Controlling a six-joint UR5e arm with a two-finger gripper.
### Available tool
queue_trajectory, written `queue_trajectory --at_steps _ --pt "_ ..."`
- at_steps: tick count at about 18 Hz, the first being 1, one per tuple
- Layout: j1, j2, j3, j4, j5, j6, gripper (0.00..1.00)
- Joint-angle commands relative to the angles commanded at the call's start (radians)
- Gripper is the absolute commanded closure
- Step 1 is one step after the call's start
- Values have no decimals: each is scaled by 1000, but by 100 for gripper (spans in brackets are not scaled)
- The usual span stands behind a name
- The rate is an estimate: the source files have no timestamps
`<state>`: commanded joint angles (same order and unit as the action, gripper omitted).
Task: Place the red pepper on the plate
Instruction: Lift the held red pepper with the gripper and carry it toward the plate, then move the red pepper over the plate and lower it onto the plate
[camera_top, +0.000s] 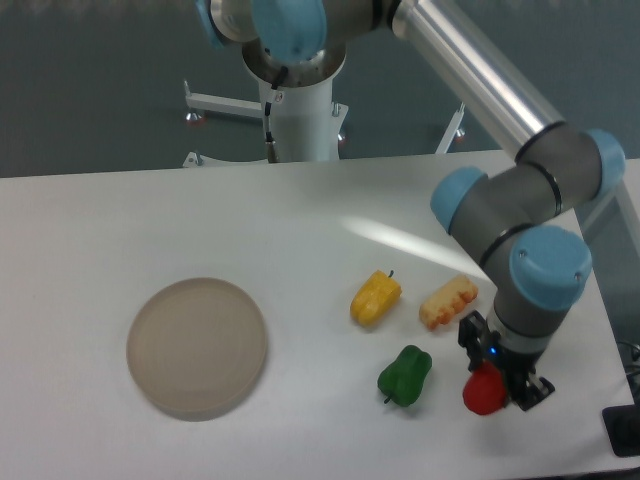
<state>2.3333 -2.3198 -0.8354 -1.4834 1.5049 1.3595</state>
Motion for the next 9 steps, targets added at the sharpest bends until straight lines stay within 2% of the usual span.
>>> queue_trajectory --at_steps 1,4,6,9 --pt "-20 41 -55 0 -3 -46 48" --pt "-64 118 -155 0 -14 -155 48" --pt "-112 170 -236 3 -52 -290 48" --pt "-199 201 -284 6 -63 -457 48"
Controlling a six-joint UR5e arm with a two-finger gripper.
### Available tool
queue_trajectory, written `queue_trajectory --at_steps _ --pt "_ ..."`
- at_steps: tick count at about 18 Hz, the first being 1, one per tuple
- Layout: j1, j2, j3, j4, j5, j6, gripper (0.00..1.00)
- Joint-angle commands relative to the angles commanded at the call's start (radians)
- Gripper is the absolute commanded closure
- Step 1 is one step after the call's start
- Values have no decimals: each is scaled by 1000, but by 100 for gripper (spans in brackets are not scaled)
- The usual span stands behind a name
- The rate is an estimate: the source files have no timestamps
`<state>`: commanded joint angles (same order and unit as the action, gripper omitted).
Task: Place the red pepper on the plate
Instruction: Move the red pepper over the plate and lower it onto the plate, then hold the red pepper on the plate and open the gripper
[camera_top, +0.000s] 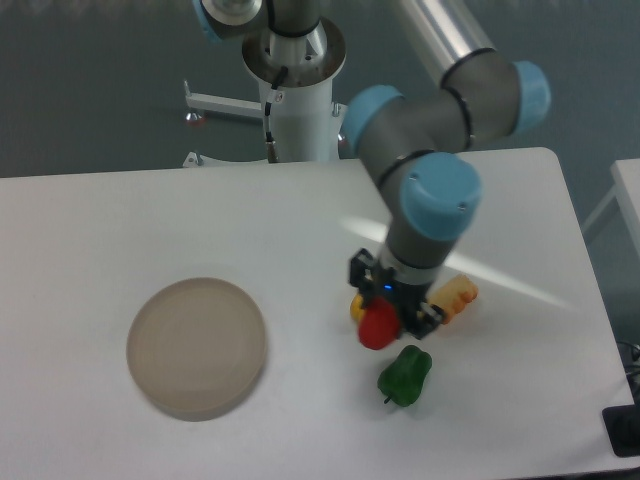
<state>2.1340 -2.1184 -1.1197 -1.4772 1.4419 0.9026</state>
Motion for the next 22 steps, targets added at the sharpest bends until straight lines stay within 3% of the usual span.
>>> queue_trajectory --at_steps 5,11,13,15,22 --pt "-117 -12 -32 0 -21 -287 48" --pt "-187 -60 -52 14 -52 -473 48" --pt "-219 -84 -84 148 -49 -488 48" --pt "-233 -81 -130 222 -52 -490 48" --pt "-247 -78 -170 244 -55 -490 47"
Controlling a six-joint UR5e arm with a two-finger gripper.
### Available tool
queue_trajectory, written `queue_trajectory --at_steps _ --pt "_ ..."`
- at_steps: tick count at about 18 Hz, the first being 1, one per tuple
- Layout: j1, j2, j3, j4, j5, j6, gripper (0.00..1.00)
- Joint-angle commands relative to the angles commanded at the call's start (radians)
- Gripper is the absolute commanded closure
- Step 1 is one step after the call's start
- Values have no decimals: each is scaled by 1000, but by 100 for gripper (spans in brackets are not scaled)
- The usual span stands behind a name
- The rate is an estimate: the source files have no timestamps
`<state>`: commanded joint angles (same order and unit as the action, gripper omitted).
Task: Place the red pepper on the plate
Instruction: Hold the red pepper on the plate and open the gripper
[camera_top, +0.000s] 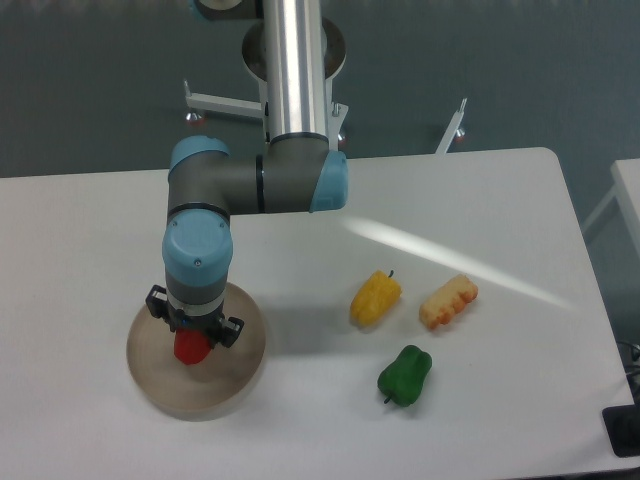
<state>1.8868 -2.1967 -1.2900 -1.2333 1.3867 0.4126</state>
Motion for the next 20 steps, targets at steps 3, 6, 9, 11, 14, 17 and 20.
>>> queue_trajectory --at_steps 3,6,9,11,14,17,20 --pt "0 0 -2 0 0 2 47" --pt "0 -5 -2 2 2 3 46" --pt "-2 -6 -2 5 3 9 46" --pt "-2 -8 -3 11 3 18 46" --pt "-2 -9 -5 11 3 18 45" --pt "-2 -11 -5 17 3 21 45" --pt "-2 -14 -8 26 3 25 43"
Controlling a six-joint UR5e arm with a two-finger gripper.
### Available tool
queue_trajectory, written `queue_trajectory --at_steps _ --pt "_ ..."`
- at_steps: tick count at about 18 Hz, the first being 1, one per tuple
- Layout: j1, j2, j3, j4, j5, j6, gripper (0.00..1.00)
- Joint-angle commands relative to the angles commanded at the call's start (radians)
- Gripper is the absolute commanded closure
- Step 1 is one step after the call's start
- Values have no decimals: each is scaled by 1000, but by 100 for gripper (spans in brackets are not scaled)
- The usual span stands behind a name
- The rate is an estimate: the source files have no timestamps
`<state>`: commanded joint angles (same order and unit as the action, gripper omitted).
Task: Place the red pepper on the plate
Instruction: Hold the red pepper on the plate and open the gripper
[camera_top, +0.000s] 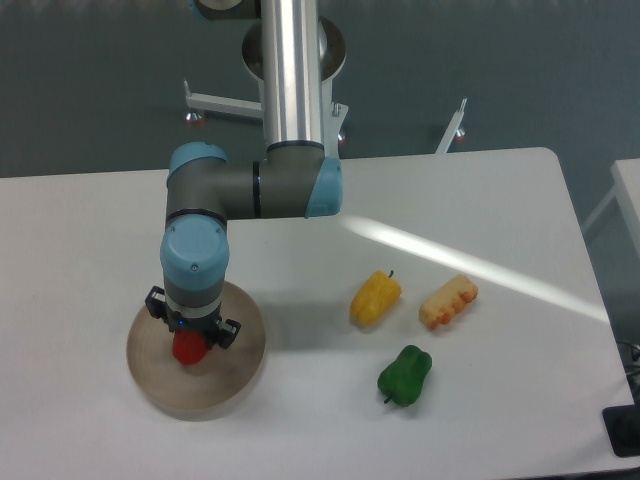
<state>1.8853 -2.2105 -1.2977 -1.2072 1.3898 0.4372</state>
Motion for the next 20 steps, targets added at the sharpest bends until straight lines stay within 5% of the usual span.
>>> queue_trajectory --at_steps 8,20 --pt "0 -2 -5 3 0 2 38" --pt "9 15 -8 2 -2 2 0"
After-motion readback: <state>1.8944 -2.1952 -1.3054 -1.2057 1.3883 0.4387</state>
